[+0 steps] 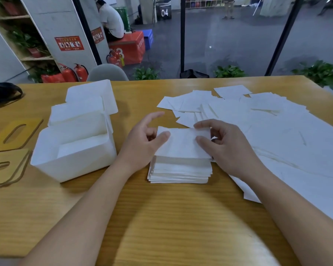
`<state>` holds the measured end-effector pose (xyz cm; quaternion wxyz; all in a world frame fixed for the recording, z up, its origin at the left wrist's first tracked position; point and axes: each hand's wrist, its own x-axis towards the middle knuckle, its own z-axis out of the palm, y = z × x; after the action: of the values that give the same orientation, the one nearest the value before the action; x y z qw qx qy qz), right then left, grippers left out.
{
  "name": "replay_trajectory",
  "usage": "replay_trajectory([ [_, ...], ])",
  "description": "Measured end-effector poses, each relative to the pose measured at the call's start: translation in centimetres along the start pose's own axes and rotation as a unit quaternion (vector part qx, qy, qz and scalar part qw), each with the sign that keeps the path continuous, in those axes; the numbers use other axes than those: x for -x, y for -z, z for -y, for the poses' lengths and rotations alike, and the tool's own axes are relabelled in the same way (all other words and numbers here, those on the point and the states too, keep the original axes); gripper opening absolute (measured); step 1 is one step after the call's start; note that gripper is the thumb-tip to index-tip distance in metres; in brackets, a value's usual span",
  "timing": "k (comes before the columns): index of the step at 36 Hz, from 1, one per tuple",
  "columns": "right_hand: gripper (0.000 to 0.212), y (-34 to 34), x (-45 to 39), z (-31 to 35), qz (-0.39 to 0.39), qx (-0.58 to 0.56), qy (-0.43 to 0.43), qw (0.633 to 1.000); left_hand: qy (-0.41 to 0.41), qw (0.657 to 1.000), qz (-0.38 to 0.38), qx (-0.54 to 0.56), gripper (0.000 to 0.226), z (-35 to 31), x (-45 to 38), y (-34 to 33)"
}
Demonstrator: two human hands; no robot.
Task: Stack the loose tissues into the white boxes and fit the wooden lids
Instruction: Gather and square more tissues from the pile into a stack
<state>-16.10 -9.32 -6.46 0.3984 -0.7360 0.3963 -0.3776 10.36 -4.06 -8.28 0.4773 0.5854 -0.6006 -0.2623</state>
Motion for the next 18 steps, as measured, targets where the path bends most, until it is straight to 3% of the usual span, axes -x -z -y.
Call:
replay_trajectory([
  [6,0.032,-0.7,3.0,-1.1,-0.024,0.124,-0.019,0.992,0.012,0.996,0.030,-0.085,0.049,0.7,2.6,-0.6],
  [12,0.044,-1.5,4.0,-0.5,-0.040,0.217,-0.036,0.975,0.027,0.990,-0.035,-0.135,0.037,0.2,3.8,-0.9],
  [14,0.044,-1.2,4.3,-0.3,-0.060,0.226,-0.041,0.971,0.040,0.986,-0.045,-0.153,0.042,0.3,4.1,-0.6],
  [18,0.045,-1.2,5.2,-0.2,-0.049,0.254,-0.051,0.965,0.088,0.978,-0.004,-0.190,0.072,-0.2,5.1,-0.1],
])
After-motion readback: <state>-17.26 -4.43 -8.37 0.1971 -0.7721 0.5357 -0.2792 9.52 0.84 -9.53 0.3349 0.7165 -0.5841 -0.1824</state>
